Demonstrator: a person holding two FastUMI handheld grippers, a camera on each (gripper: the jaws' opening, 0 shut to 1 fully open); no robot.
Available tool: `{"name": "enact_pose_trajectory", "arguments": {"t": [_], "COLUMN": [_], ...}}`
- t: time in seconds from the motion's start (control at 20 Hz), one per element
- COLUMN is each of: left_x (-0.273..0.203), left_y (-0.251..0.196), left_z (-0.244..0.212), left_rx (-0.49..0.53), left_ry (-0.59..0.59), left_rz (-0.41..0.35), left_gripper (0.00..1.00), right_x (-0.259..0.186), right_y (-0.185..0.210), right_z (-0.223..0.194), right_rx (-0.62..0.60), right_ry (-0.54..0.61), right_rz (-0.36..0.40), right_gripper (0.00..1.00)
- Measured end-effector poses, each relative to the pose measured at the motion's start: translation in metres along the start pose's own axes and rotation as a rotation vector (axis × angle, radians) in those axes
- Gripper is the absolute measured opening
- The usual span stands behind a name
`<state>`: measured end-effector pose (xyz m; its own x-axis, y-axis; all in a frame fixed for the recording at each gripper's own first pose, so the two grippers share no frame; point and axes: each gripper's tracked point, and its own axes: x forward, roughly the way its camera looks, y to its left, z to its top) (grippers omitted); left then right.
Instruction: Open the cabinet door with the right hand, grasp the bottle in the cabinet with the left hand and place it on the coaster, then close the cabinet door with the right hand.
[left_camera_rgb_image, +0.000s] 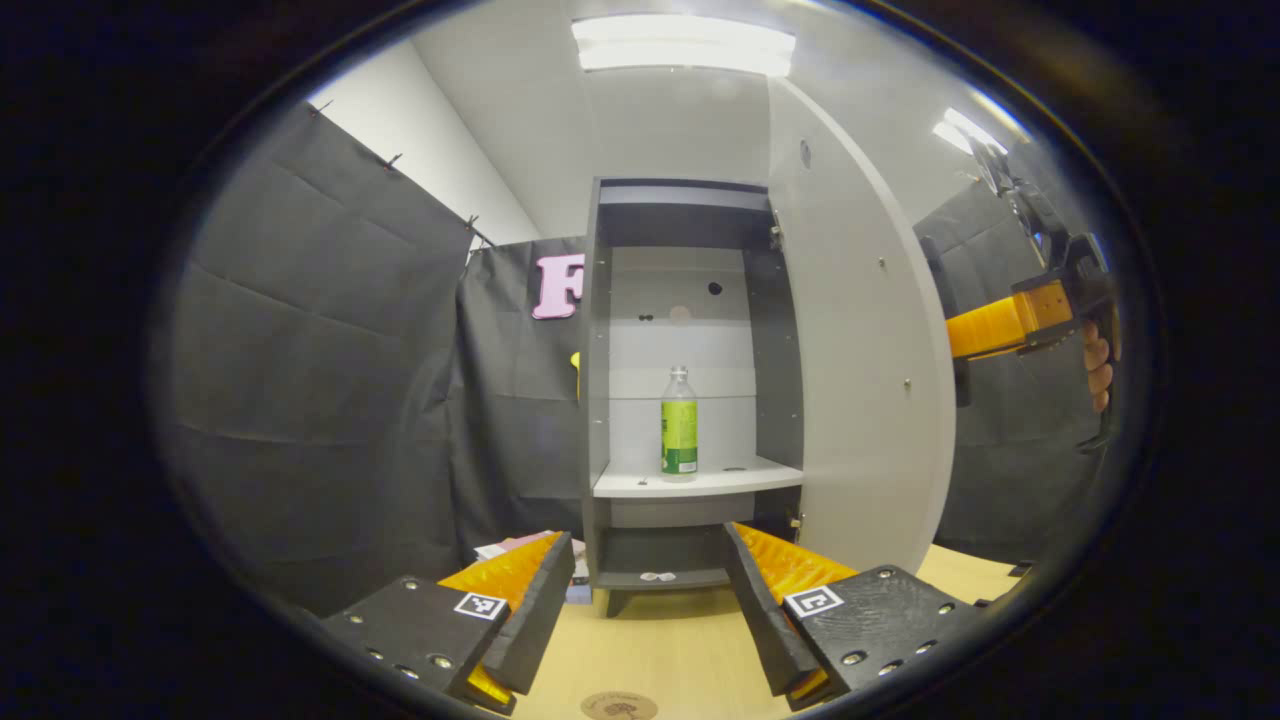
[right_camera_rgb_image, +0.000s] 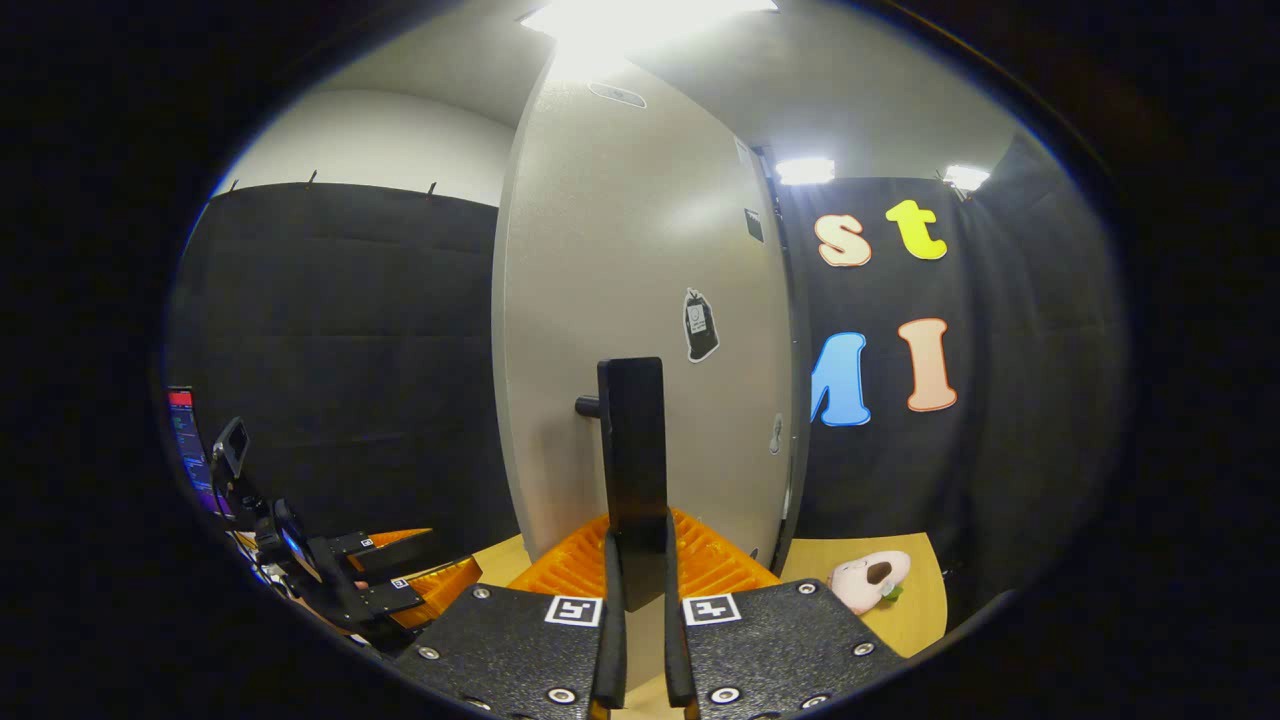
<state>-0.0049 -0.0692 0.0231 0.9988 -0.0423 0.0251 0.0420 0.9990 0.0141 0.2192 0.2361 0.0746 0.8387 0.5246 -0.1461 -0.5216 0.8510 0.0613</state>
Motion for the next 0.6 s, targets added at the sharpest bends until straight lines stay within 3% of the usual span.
{"name": "enact_pose_trajectory", "arguments": {"t": [0.1, 0.5, 0.6], "left_x": [0.004, 0.006, 0.005], "left_y": [-0.013, -0.058, -0.061], "left_z": [-0.002, -0.004, -0.006], "left_rx": [0.004, 0.009, 0.013], "left_ry": [0.003, 0.023, 0.030], "left_rz": [-0.011, -0.024, -0.012], "left_gripper": [0.89, 0.89, 0.89], "right_x": [-0.003, -0.007, -0.006], "right_y": [-0.008, -0.046, -0.032], "right_z": [0.000, 0.001, 0.000], "right_rx": [-0.002, -0.023, 0.015], "right_ry": [-0.001, -0.024, -0.024], "right_rz": [-0.015, -0.124, -0.072], "right_gripper": [0.15, 0.14, 0.14]}}
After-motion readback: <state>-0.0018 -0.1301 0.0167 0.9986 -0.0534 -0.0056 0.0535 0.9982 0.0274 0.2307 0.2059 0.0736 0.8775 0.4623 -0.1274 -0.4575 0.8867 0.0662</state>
